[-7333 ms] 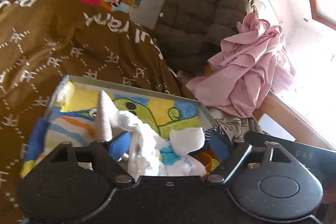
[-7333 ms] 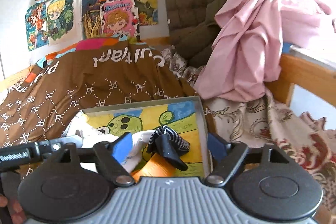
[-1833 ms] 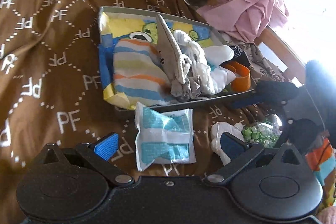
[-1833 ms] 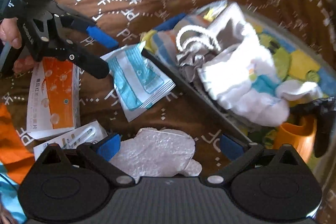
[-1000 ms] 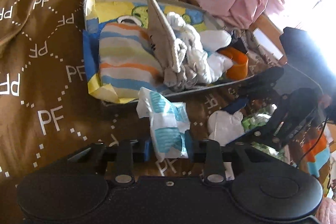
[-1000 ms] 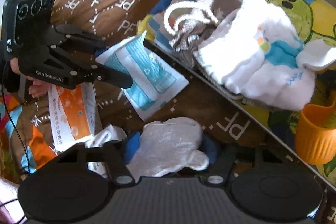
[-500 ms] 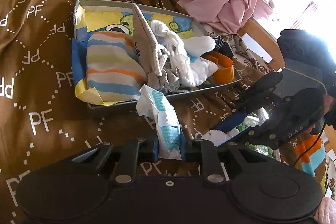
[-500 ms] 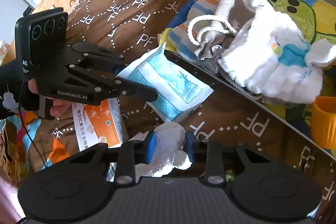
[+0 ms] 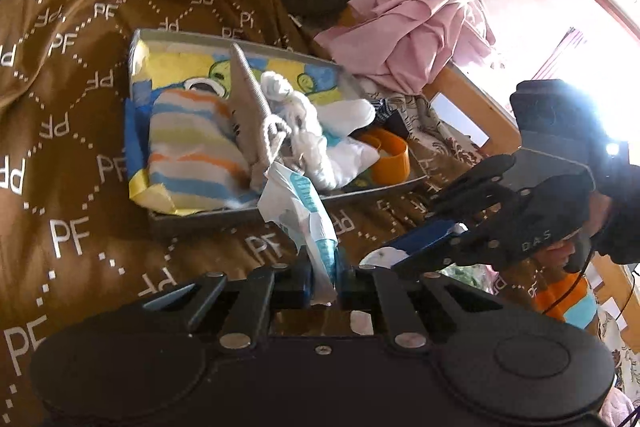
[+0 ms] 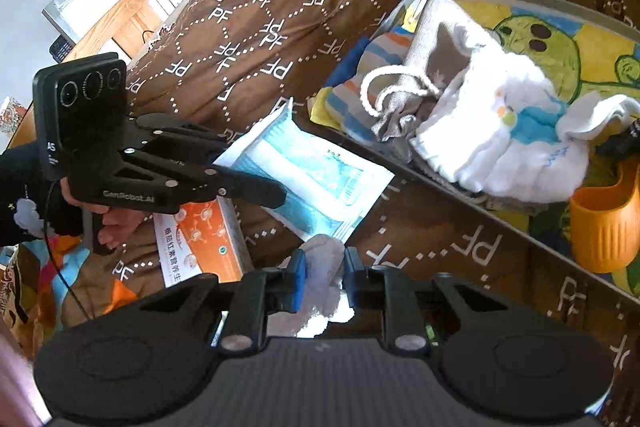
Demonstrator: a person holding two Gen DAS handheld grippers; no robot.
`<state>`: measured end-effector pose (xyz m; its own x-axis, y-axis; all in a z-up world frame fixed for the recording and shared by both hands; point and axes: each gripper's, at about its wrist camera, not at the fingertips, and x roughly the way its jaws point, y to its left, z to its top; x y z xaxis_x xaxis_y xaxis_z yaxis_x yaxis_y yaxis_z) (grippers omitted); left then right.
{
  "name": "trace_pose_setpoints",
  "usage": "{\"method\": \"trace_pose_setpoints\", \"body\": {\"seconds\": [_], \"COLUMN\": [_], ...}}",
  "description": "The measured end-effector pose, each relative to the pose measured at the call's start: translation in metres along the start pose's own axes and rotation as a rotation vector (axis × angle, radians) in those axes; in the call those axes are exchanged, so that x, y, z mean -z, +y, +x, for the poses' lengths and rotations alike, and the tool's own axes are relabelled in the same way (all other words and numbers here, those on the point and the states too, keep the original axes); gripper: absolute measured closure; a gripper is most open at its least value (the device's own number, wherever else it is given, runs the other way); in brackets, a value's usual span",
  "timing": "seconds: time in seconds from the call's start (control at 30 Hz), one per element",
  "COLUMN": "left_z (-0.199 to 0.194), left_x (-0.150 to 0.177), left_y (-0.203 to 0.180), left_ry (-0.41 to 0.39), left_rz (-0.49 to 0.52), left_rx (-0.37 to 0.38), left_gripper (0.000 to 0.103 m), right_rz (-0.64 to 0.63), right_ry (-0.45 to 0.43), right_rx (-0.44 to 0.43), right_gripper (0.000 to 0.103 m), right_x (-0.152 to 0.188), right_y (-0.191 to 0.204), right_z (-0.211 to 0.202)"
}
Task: Organize soft objects
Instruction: 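Carry the mask packet and plastic glove into the grey tray and open both tools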
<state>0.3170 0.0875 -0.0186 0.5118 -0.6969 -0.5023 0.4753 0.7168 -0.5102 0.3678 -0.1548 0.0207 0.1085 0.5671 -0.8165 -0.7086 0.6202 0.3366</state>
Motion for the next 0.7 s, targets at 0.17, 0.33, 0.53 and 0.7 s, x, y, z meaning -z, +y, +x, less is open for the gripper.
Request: {"method": "trace_pose_setpoints", "body": {"seconds": [0.17,0.33,0.53,0.7], "left_z": [-0.004,-0.015,-0.019,-0.011], "left_x": [0.0,-0.007,-0.021,-0.028], "left_y": [-0.006,-0.014,-0.028,-0.033], "left_ry": [-0.033,-0.106,-0.2,-0.242], "left_rz": [0.011,0.049,0.098,0.108], "left_rx": [-0.029,-0.055,-0.065,-0.063], "left_gripper": [0.093,0.093,0.093,0.093], "right_rz": [-0.02,-0.032,-0.048,-0.041], "right_ry": [-0.02,-0.071,-0.123,-0.139], "right_rx": [0.011,0.039,0.098,0.114], "right_gripper": [0.082,0.085,0.09,0.091], "right_x": [0.002,-0.002,-0.009,-0.009], "right_y": [0.004,0.004,-0.003,-0.01], "right_z": [-0.006,-0.02,-0.03,-0.033]}}
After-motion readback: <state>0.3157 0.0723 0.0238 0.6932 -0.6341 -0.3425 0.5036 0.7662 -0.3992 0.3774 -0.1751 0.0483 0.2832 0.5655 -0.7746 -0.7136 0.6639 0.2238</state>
